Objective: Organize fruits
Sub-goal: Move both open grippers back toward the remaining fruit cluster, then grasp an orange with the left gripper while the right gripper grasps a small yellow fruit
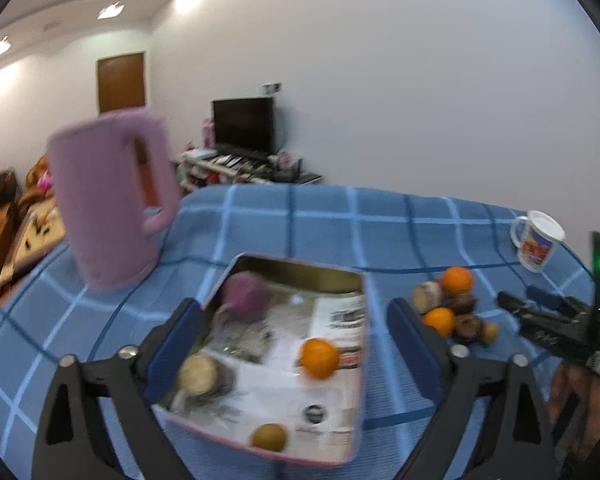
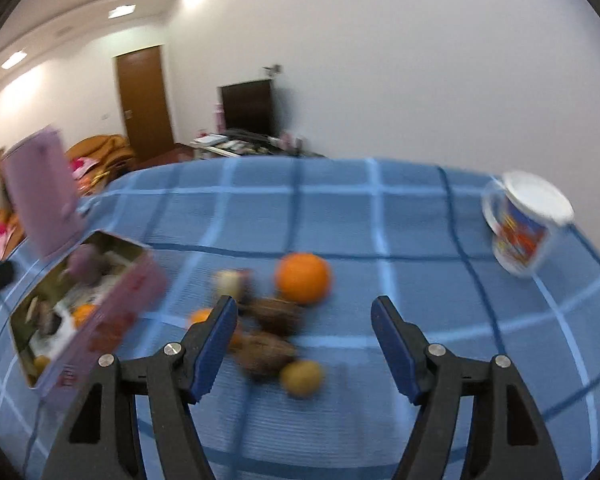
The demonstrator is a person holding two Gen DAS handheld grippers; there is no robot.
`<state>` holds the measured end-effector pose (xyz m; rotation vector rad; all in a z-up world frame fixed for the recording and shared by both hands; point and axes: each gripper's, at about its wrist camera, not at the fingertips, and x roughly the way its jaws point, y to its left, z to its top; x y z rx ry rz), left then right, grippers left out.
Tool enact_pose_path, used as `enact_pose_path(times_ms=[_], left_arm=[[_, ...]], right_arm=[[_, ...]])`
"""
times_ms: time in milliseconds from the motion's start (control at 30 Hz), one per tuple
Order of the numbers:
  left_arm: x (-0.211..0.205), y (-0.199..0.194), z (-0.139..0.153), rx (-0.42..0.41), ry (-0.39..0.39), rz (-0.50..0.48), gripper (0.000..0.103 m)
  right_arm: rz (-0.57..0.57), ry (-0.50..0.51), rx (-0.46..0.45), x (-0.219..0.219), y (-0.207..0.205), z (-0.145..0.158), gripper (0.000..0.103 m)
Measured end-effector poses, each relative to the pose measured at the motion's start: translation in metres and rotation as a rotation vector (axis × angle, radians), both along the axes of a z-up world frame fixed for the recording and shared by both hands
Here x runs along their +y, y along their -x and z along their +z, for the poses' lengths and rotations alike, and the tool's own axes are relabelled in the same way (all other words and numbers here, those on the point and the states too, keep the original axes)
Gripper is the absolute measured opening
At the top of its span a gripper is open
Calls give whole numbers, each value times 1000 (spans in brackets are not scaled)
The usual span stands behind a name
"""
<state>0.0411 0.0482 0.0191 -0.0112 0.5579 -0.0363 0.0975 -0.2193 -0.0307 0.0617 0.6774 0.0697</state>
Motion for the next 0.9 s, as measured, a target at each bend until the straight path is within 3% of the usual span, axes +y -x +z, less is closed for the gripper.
enact_pose_path(times_ms=[67,133,200,500,567,633,900], left_arm=[[-20,-3,3,1,-31,-32,99],[-38,-9,0,13,-57,-56,99],[-53,-17,-6,41,-84,-80,99],[-95,-52,-46,167,-114,-129,97],[-100,-56,-55,189,-121,-142,88],[-107,-59,-62,212,-135,-171,80],[-126,-68,-77,258,-128,-219,68]], right_arm=[[6,-18,30,-7,-2,-8,66],[32,-26,64,-7,-2,-17,53],[74,-37,101,-3,-4,-25,46],[121,-96,208,-7,-14,-41,39],[131,-122,202,-12,-14,-40,39],[135,-112,208,-10,-13,-41,29],[86,-153,189,-24,-9,-39,28]])
